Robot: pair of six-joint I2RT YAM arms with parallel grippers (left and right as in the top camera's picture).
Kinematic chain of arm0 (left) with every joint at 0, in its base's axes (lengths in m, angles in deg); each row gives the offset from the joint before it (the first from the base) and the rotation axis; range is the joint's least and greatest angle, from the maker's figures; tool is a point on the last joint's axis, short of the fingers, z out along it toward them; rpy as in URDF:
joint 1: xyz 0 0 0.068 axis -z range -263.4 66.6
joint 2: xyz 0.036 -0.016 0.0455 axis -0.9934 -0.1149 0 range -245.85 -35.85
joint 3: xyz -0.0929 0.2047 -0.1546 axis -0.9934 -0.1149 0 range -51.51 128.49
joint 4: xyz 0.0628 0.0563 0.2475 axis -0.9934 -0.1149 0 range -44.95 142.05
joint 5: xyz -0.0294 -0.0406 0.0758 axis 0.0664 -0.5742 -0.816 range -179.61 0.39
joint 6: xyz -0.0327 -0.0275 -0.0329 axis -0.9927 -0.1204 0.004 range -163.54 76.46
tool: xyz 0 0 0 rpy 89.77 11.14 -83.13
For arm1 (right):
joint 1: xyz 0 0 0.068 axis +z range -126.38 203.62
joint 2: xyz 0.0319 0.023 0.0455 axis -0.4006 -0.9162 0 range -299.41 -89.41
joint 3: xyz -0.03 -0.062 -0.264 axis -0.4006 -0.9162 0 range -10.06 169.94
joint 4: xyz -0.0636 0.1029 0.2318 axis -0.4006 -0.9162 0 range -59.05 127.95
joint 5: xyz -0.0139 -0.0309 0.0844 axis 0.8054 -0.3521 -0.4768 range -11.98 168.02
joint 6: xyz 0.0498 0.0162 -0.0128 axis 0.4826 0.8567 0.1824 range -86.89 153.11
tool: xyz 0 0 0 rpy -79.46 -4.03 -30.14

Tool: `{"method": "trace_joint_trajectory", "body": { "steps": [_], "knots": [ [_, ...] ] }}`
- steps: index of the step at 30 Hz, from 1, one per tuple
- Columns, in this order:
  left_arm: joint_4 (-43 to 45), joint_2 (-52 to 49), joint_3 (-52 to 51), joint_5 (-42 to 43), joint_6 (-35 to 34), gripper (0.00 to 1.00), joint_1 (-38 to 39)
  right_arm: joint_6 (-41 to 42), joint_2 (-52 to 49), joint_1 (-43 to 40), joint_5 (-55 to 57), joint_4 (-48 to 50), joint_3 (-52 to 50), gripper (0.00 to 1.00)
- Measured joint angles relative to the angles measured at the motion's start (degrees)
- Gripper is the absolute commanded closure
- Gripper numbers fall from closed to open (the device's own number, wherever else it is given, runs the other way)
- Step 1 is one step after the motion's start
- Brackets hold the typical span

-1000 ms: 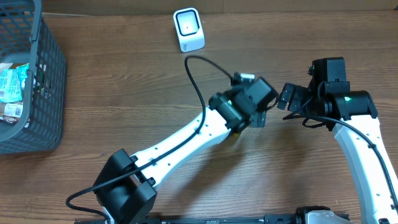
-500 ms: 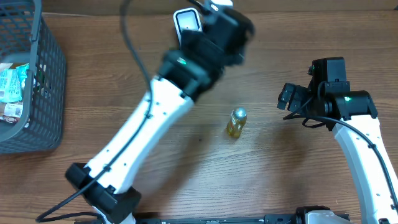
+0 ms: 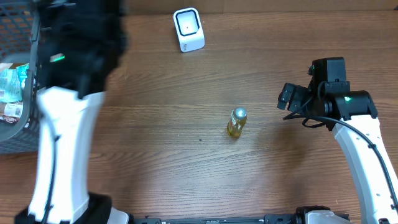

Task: Scan the item barcode
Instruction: 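Set the yellow bottle down on the table and release it, then move the left gripper back over the grey basket and lower in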

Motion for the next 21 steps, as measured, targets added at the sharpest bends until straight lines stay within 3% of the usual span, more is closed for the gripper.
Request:
{"method": "trace_joint_trajectory", "body": {
  "steps": [5, 21],
  "knots": [
    [-2.5, 2.0, 0.7, 8.4, 0.1, 0.00, -11.5, 0.0, 0.0, 0.0, 0.0, 0.0, 0.0, 0.00],
    [-10.2, -5.2, 0.7, 30.7, 0.0, 0.00, -35.6, 0.0, 0.0, 0.0, 0.0, 0.0, 0.0, 0.00]
  ]
}}
